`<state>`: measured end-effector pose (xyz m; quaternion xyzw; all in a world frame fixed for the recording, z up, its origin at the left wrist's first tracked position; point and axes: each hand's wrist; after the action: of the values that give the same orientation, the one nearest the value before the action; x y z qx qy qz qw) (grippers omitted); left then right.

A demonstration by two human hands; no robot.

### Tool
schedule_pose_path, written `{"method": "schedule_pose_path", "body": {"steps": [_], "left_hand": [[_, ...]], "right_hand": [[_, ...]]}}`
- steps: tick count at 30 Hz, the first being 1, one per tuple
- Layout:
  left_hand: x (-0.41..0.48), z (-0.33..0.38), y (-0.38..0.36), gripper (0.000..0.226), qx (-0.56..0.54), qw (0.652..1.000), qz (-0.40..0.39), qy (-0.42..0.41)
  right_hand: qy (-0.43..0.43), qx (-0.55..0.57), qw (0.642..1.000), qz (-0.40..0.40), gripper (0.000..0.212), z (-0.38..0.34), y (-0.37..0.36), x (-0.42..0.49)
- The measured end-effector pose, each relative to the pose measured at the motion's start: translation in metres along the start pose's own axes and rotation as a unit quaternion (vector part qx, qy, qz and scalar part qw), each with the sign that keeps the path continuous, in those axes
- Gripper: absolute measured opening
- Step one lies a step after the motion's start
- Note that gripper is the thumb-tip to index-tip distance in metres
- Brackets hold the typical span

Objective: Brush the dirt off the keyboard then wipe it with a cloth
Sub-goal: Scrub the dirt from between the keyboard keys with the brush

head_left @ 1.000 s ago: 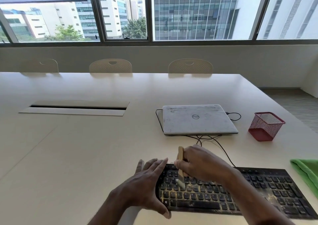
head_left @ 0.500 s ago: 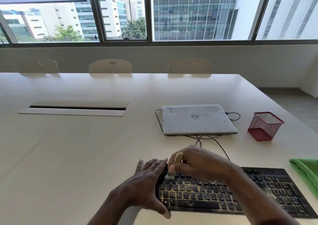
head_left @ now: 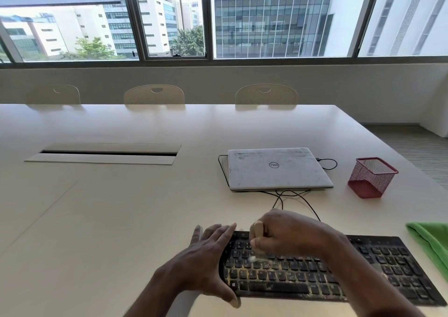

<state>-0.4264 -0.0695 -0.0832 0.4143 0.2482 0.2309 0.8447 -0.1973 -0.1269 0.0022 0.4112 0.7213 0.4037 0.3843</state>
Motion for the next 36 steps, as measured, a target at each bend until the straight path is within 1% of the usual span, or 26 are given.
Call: {"method": "schedule_pose_path", "body": {"steps": [2,5,6,7,11,12,16,17,21,23,26,27,29,31,33,36], "left_hand": [[-0.001,0.001,0.001,0.148,-0.001,1.0,0.0,-0.002],[0.0,0.001,0.001,0.147,0.0,1.0,-0.003,0.001],[0.0,0.001,0.001,0.147,0.001,1.0,-0.004,0.002],[0.0,0.001,0.001,0.147,0.001,1.0,-0.004,0.002],[0.0,0.001,0.001,0.147,0.003,1.0,0.0,0.002],[0.0,0.001,0.0,0.147,0.003,1.0,0.0,0.003],[0.001,0.0,0.0,0.147,0.003,1.0,-0.002,0.002],[0.001,0.0,-0.001,0.147,0.004,1.0,-0.003,0.003],[0.001,0.0,-0.001,0.147,0.005,1.0,-0.002,0.002],[0.001,-0.001,-0.001,0.148,0.004,1.0,0.005,0.0],[0.001,-0.002,-0.002,0.149,0.005,1.0,0.006,-0.001],[0.001,-0.002,-0.002,0.149,0.005,1.0,0.005,0.0],[0.001,-0.001,-0.002,0.149,0.004,1.0,0.006,0.003],[0.001,-0.001,-0.001,0.149,0.004,1.0,0.005,0.003],[0.001,-0.001,-0.001,0.149,0.005,1.0,0.006,0.002],[0.001,-0.001,0.0,0.148,0.007,1.0,0.003,0.004]], "right_hand": [[-0.007,-0.007,1.0,0.025,0.027,0.002,0.003,-0.001],[-0.001,-0.005,0.995,0.104,0.027,-0.001,0.003,0.001],[-0.004,-0.006,0.993,0.117,0.029,-0.002,0.0,0.003],[-0.008,-0.004,0.993,0.116,0.031,-0.003,-0.003,0.005],[-0.006,0.008,0.998,0.068,0.035,-0.005,-0.01,0.005],[-0.008,0.006,0.998,0.07,0.035,-0.005,-0.009,0.004],[-0.021,-0.003,0.991,0.136,0.038,-0.007,-0.004,0.004],[-0.022,-0.006,0.99,0.139,0.038,-0.008,-0.004,0.005],[-0.019,0.014,0.996,0.084,0.036,-0.009,-0.006,0.007],[-0.024,0.01,0.995,0.097,0.036,-0.01,-0.005,0.007],[-0.028,-0.004,0.987,0.157,0.037,-0.012,-0.007,0.008],[-0.028,-0.013,0.985,0.167,0.038,-0.013,-0.008,0.009],[-0.026,-0.023,0.988,0.152,0.039,-0.013,-0.01,0.009],[-0.019,-0.029,0.993,0.117,0.035,-0.012,-0.012,0.007],[-0.015,-0.037,0.994,0.103,0.032,-0.013,-0.009,0.006],[-0.026,-0.048,0.987,0.149,0.027,-0.015,-0.004,0.006]]}}
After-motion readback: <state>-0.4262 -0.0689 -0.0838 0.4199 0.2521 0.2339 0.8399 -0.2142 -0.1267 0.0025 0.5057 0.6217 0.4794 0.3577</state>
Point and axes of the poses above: each hand's wrist, its own x-axis towards the middle knuckle, its own y-axis out of the back of the hand, z = x × y, and after that the axes turned 6 degrees about -x, right-handed
